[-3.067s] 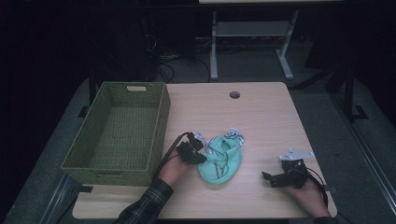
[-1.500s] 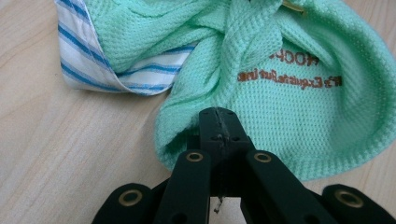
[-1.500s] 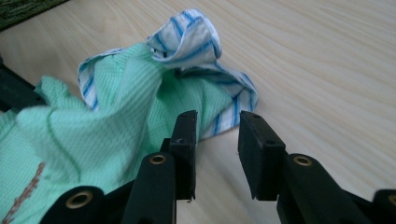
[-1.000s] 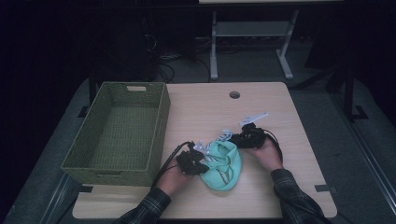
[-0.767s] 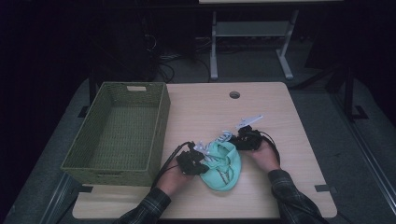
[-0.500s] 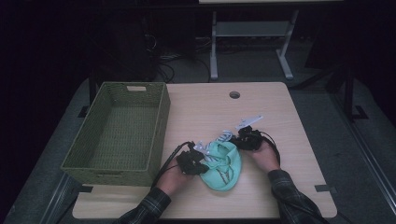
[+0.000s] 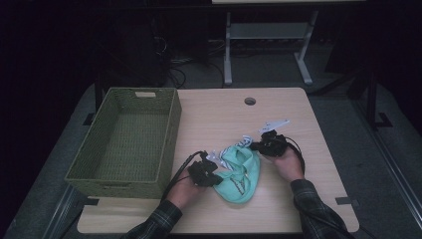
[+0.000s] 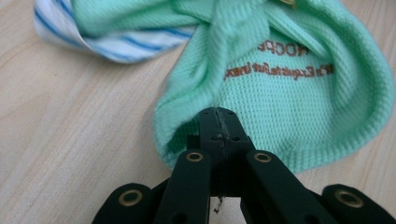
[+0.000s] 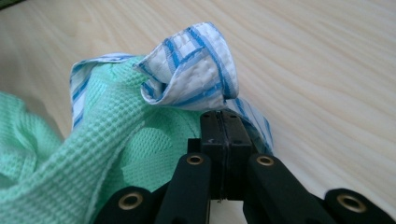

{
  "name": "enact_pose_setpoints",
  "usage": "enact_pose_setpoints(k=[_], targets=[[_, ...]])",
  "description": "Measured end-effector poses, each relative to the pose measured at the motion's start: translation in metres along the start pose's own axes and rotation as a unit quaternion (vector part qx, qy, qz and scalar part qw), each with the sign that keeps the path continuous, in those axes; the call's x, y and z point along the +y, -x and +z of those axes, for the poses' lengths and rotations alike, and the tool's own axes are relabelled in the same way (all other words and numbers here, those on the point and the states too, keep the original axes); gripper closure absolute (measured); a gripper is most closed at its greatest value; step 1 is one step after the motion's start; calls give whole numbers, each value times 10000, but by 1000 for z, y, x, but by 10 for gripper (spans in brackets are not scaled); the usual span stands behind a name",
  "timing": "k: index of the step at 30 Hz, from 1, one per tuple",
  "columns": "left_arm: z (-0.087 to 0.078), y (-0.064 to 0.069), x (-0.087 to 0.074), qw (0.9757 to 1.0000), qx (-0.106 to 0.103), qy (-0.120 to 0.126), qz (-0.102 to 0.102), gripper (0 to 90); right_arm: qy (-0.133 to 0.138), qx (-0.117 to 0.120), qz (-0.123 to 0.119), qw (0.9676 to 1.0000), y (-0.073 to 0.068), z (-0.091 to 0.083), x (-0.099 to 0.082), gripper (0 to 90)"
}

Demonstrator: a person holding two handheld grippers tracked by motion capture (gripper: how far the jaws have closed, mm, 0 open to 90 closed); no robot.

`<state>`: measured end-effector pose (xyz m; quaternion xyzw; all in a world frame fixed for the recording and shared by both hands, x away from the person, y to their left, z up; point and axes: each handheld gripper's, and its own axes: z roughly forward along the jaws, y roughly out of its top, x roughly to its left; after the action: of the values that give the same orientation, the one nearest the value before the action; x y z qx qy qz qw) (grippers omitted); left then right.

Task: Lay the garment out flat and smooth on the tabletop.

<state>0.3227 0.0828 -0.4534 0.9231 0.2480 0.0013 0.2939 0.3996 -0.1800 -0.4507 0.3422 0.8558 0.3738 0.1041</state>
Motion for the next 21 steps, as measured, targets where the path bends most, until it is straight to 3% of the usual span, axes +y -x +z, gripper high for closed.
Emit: enact_pose_setpoints(k=[12, 21], targets=[[0, 0, 0, 10000, 12, -13, 3, 898, 102, -334, 235, 9991, 19, -19, -10, 895], [0, 1, 0, 10000, 36, -13, -16, 898, 39, -820, 555, 9951, 41, -36, -31, 896]])
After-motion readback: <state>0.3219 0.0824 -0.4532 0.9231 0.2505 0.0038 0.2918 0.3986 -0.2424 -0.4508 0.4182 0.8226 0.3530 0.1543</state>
